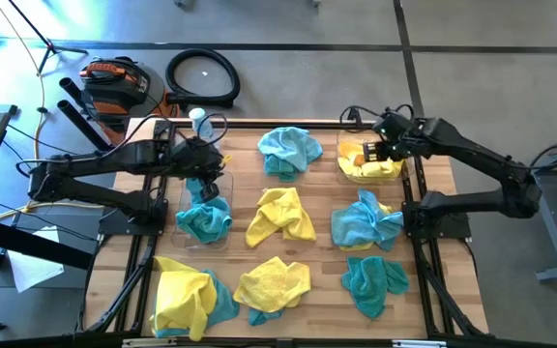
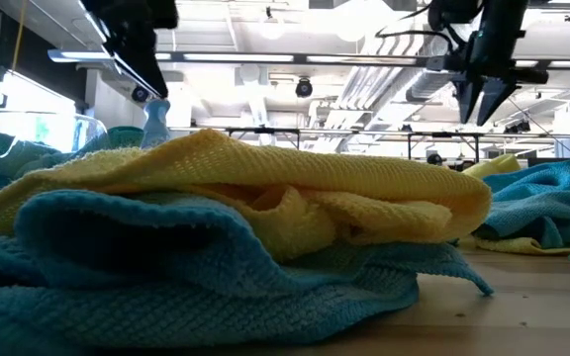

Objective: Sort microfiber towel by color & place in baskets
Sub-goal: Put the blue microfiber cloth into the left transparent bin

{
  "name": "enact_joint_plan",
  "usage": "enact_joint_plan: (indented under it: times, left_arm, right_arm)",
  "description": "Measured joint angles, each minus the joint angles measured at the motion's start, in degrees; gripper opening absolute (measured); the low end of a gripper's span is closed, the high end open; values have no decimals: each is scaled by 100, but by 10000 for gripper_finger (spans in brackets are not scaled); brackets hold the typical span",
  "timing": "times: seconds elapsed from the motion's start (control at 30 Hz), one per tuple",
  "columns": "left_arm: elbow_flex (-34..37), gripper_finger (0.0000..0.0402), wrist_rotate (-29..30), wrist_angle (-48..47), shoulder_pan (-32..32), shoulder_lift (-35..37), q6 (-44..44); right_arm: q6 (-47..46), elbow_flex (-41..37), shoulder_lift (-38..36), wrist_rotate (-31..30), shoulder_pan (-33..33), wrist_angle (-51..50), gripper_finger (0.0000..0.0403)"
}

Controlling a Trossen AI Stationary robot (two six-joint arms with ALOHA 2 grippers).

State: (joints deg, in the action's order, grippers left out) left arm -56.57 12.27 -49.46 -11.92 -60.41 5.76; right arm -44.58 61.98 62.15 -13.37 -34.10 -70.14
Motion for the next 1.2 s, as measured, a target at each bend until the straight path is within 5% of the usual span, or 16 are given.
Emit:
enact_joint_plan:
  times: [0.47, 0.6, 0.77, 1.2]
  left_arm:
    - [-2224, 80, -620, 201, -741, -2709, 12]
    - [-2860, 103, -1072, 347, -895, -3480, 3]
    - [-3537, 141, -959, 589, -1038, -4442, -167]
    - [-4143, 152, -1009, 708, -1039, -5933, -793]
  right_arm:
    - [1187, 0, -37, -25, 183, -137, 117]
    - [1442, 0, -37, -245, 181, -68, 117]
    - [1804, 0, -37, -276, 181, 131, 117]
    - [2413, 0, -37, -275, 181, 187, 117]
